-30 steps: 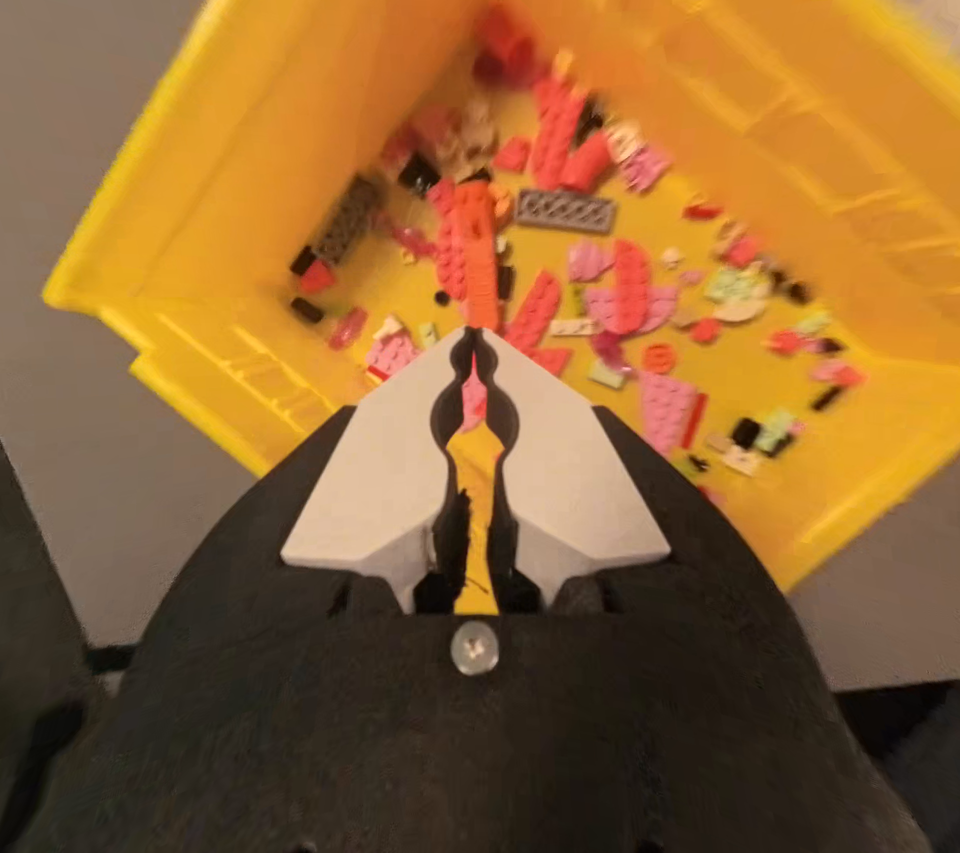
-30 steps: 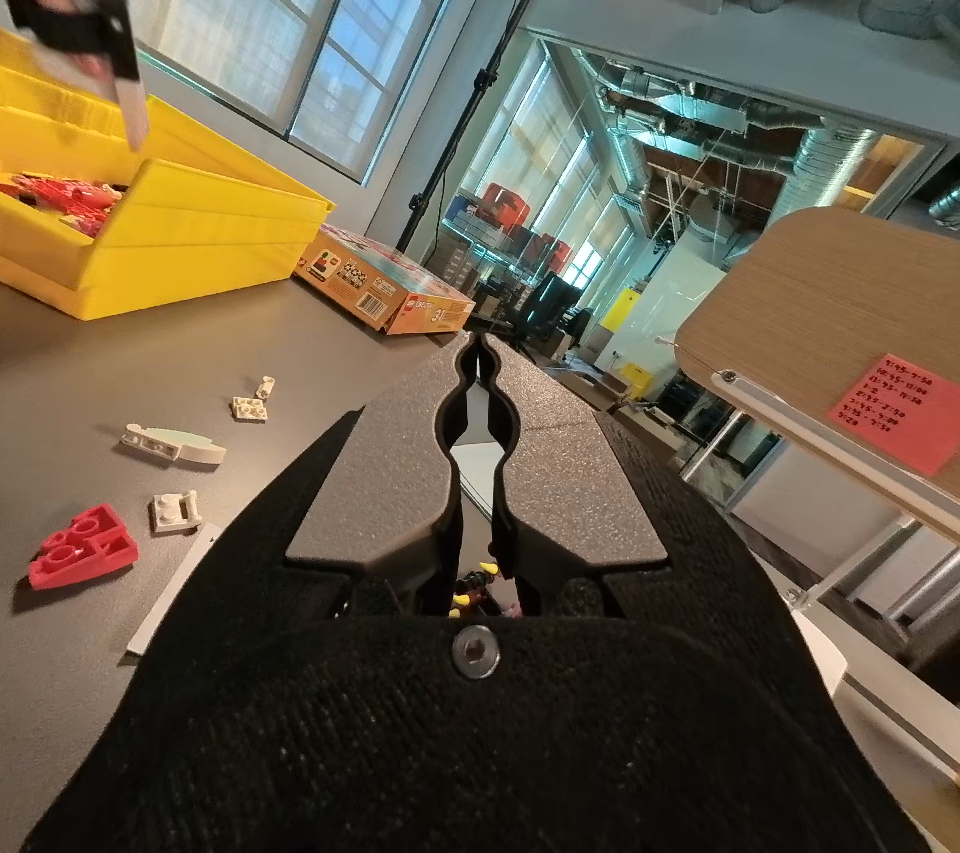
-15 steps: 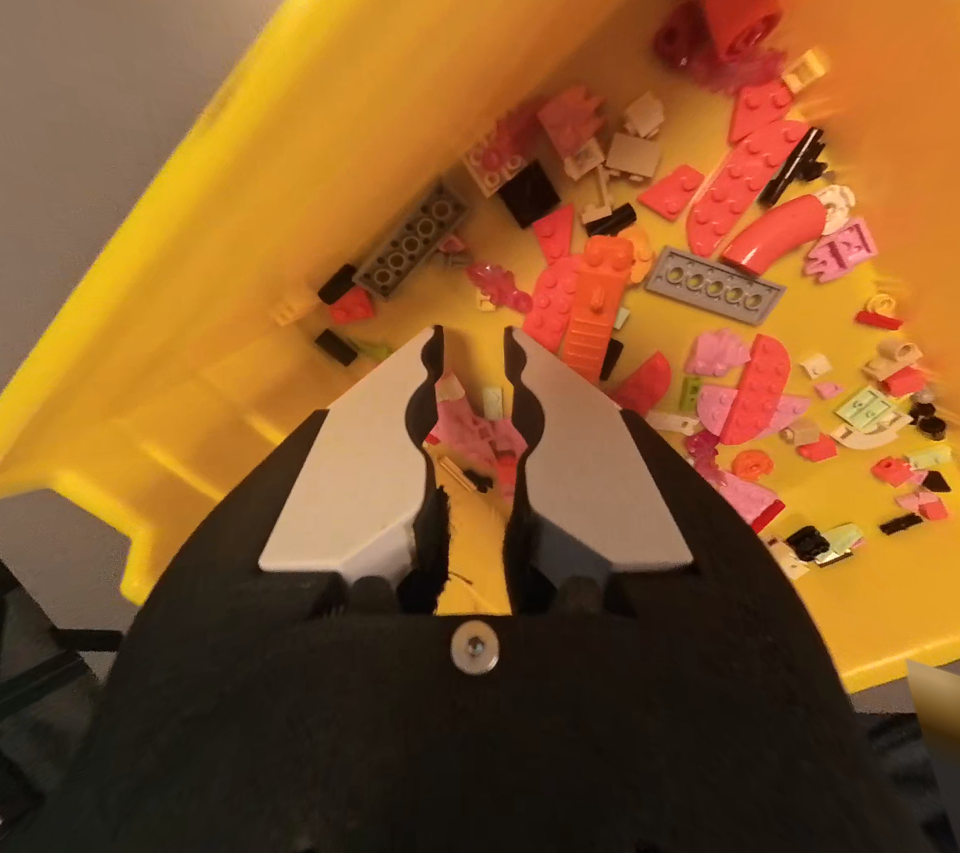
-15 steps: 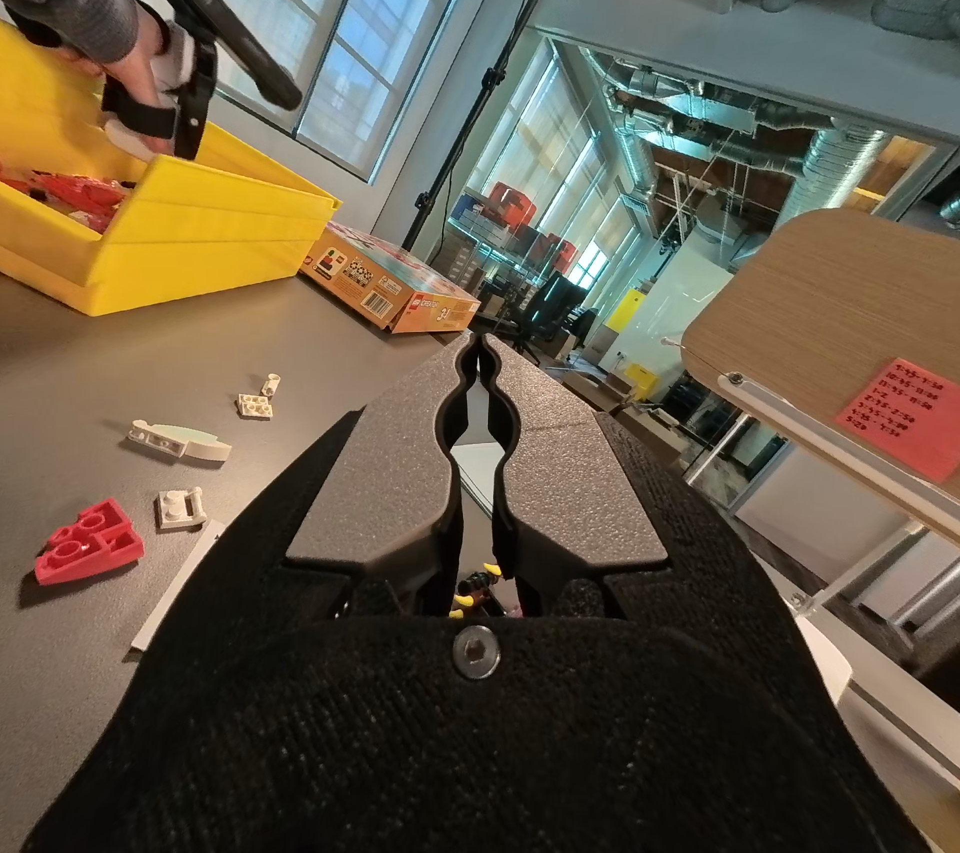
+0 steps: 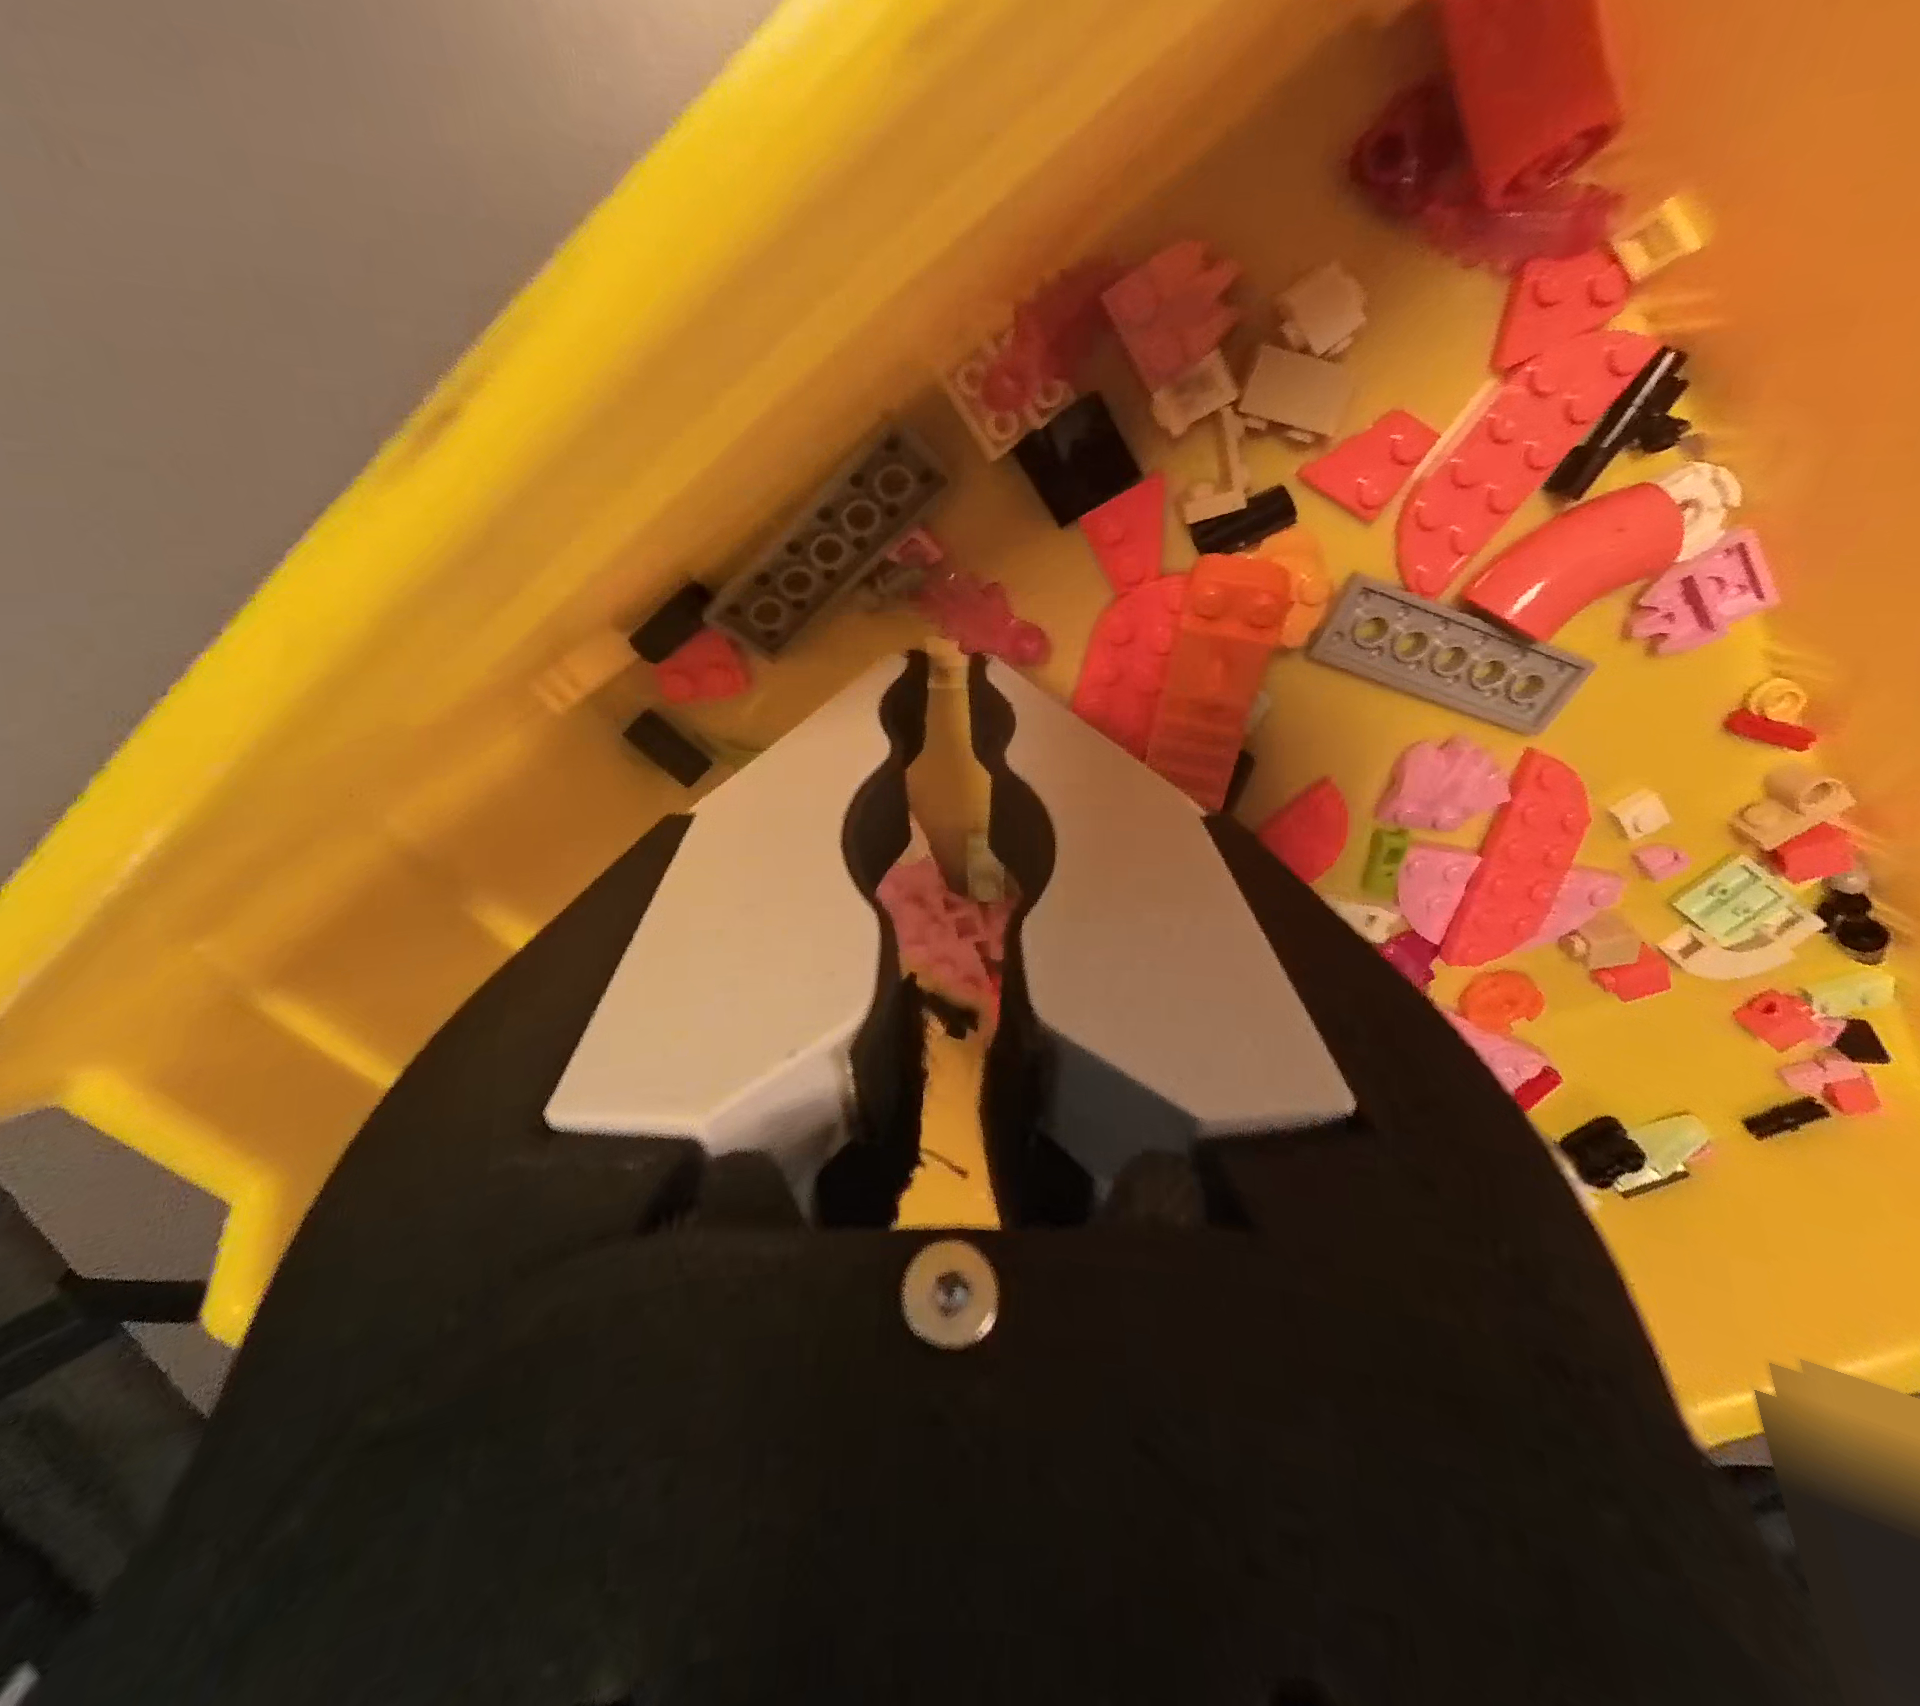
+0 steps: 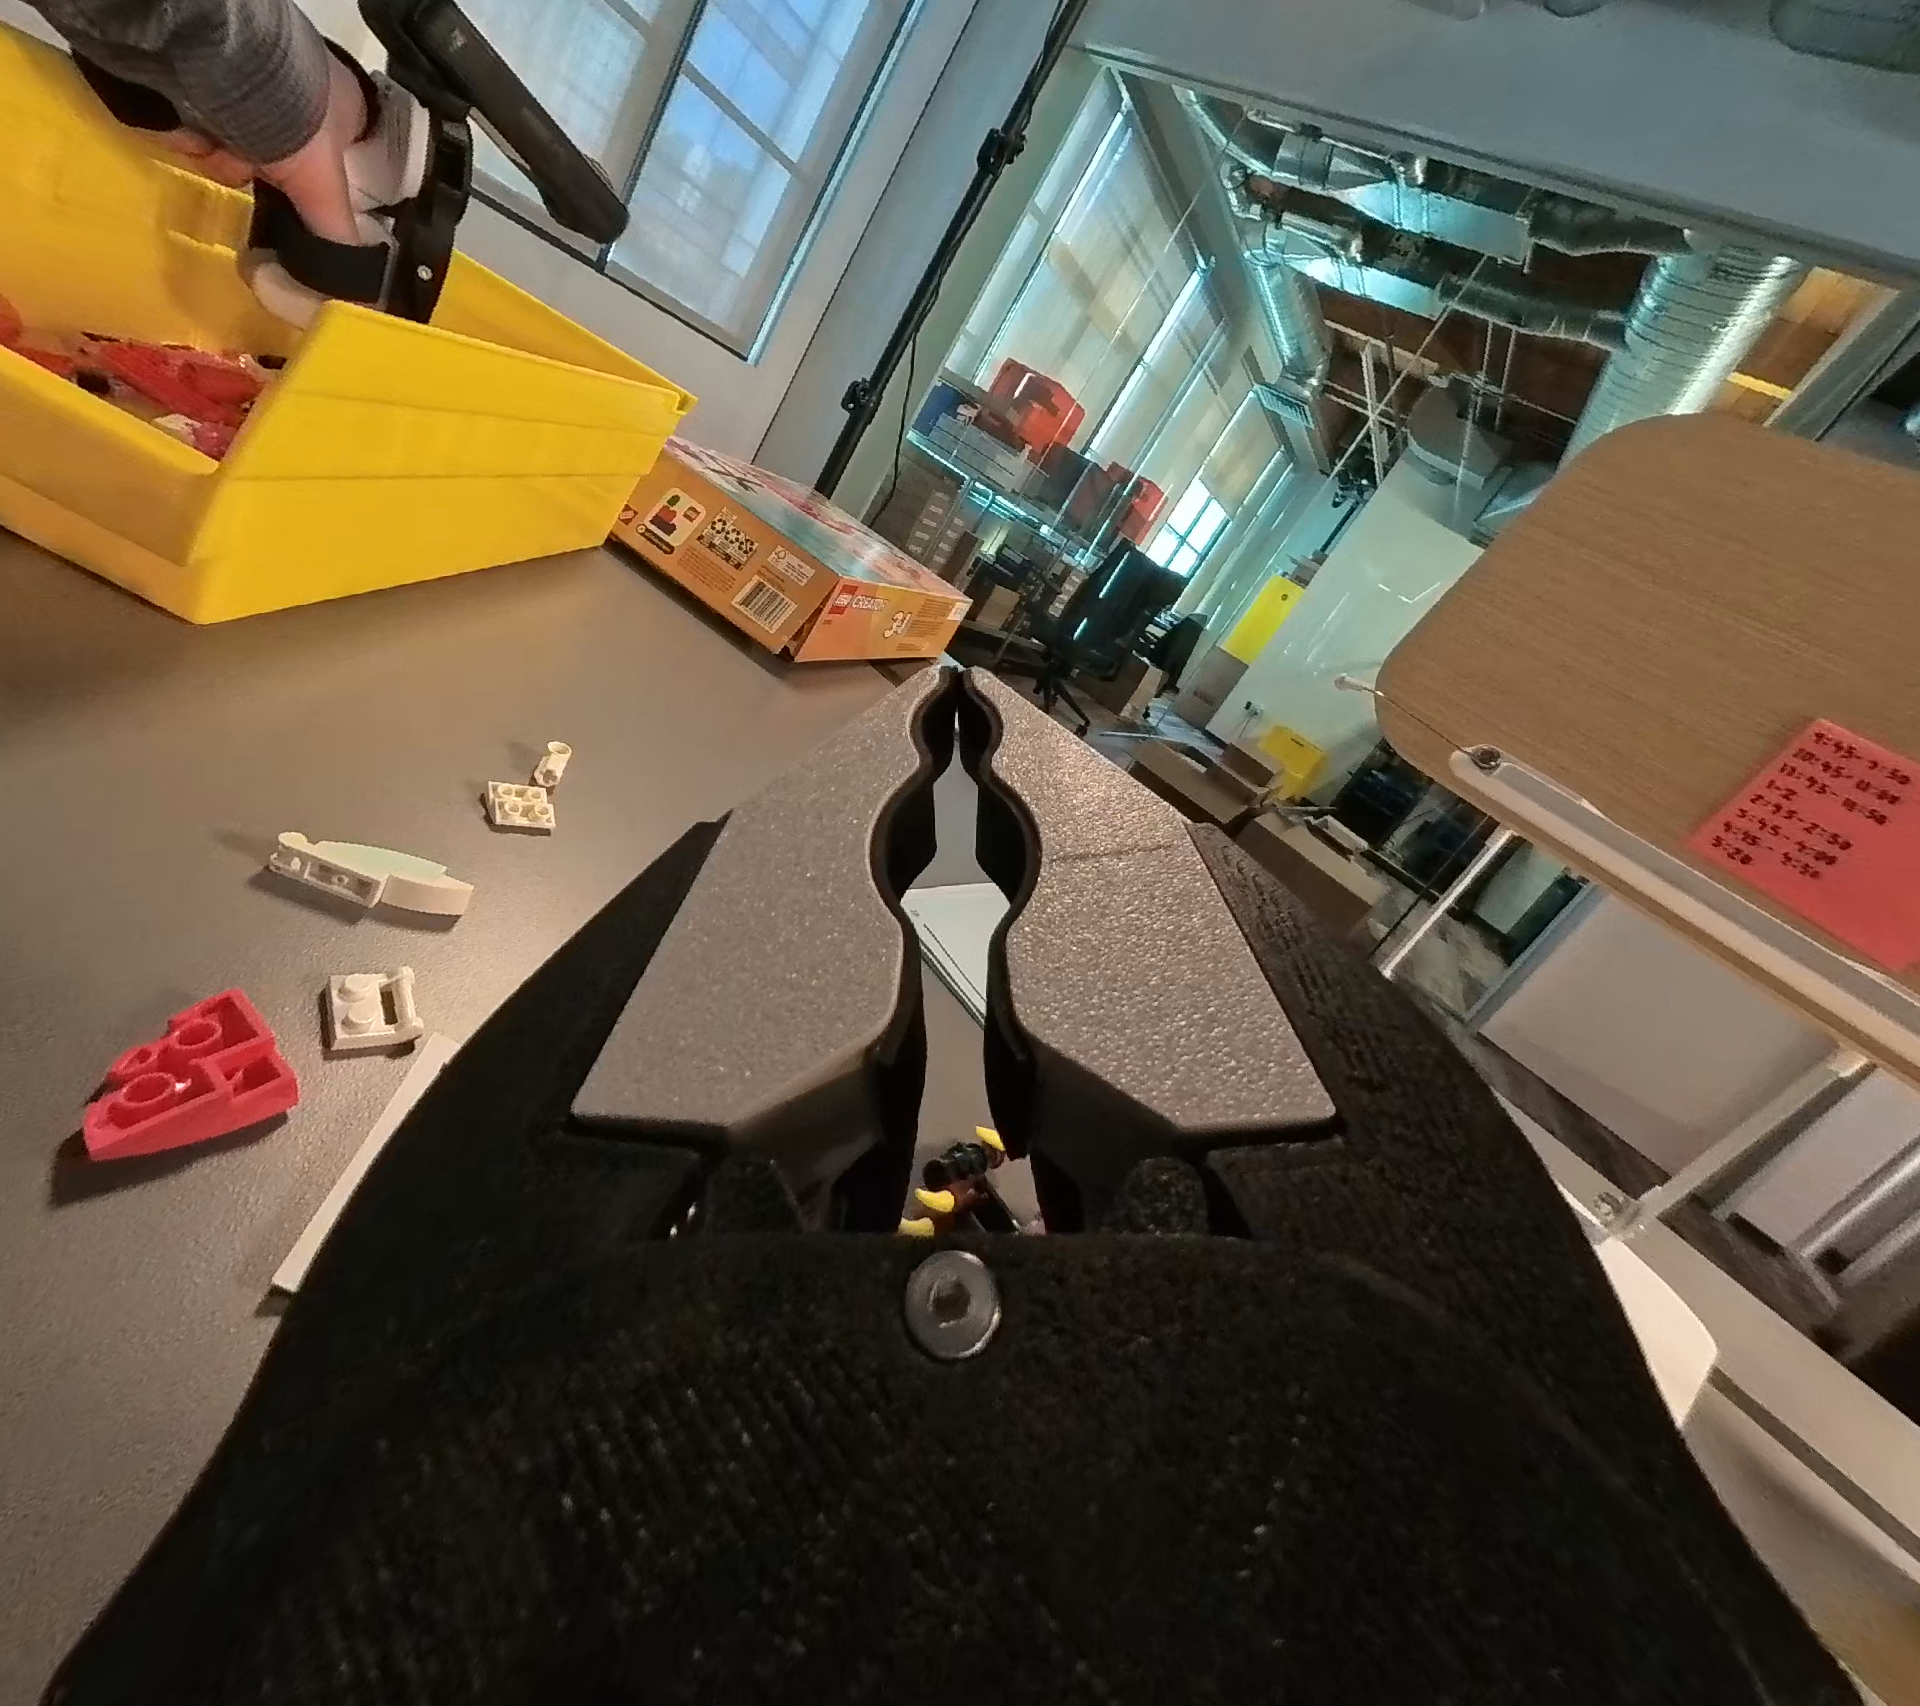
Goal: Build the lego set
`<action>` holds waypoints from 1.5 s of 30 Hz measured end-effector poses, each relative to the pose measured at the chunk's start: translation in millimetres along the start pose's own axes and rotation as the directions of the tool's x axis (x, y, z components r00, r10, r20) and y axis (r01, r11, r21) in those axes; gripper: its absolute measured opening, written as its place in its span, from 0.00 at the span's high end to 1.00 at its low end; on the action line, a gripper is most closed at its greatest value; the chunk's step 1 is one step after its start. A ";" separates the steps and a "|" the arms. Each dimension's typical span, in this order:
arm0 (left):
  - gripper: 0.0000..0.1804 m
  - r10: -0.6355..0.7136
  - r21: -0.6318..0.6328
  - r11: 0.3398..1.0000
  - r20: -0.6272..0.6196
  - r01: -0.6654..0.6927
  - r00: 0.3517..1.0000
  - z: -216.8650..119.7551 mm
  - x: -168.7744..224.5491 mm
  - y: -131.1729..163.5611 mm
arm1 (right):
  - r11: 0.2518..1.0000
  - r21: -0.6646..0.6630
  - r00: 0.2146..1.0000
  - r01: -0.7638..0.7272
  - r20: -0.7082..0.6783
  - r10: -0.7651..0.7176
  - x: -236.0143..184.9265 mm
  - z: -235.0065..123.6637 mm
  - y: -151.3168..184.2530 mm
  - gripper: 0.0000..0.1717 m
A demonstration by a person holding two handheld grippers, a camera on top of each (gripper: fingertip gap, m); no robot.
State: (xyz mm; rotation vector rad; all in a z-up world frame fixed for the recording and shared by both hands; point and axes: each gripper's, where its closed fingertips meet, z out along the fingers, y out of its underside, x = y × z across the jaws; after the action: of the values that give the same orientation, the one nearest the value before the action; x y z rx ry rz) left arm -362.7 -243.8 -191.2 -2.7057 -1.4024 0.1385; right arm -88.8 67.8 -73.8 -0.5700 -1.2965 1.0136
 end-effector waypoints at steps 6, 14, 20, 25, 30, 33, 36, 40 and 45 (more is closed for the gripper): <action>0.96 0.039 0.295 0.955 -0.025 -0.030 0.999 -50.9 22.5 -16.3 | 1.000 0.004 1.000 -0.003 -0.008 0.003 1.6 -0.4 -0.6 1.00; 0.97 0.521 0.779 0.607 -0.538 0.155 0.662 -204.4 214.7 36.8 | 0.999 0.027 0.999 0.032 -0.009 -0.032 -1.2 -2.2 -8.3 1.00; 0.97 0.714 0.982 0.188 -0.151 0.022 0.683 -202.0 336.9 87.8 | 0.976 0.069 0.969 -0.208 0.152 0.196 -8.7 -31.0 -45.4 0.99; 0.96 0.834 0.914 0.005 0.220 -0.405 0.507 -140.1 436.3 128.1 | 0.934 -0.054 0.926 -0.352 0.124 0.357 6.0 -85.3 -37.0 0.98; 0.96 0.920 0.657 -0.139 0.362 -0.741 0.149 -81.2 490.6 154.7 | 0.975 -0.170 0.986 -0.146 -0.101 0.130 51.6 -147.9 2.9 1.00; 0.96 0.969 0.574 -0.135 0.248 -0.808 0.014 -61.1 505.8 163.6 | 0.972 -0.206 0.985 -0.115 -0.150 0.084 67.5 -166.5 12.6 1.00; 0.96 0.988 0.501 -0.110 0.147 -0.858 -0.040 -46.8 511.2 165.0 | 0.976 -0.171 0.982 -0.136 -0.157 0.109 71.8 -173.2 6.3 1.00; 0.90 0.980 0.447 -0.112 0.197 -0.887 -0.025 -39.1 512.0 152.7 | 0.953 -0.194 0.972 -0.232 -0.081 0.220 58.3 -170.5 7.4 1.00; 0.73 0.995 0.556 0.015 0.078 -0.831 0.070 -45.4 504.8 161.0 | 0.828 -0.423 0.871 -0.368 0.155 0.467 14.7 -162.8 27.8 0.95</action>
State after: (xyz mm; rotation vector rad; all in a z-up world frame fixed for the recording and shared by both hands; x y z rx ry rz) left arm 62.9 74.9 -185.3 -2.4329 0.7621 0.0502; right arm 58.3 123.7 -126.1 -1.0949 -1.6563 1.2319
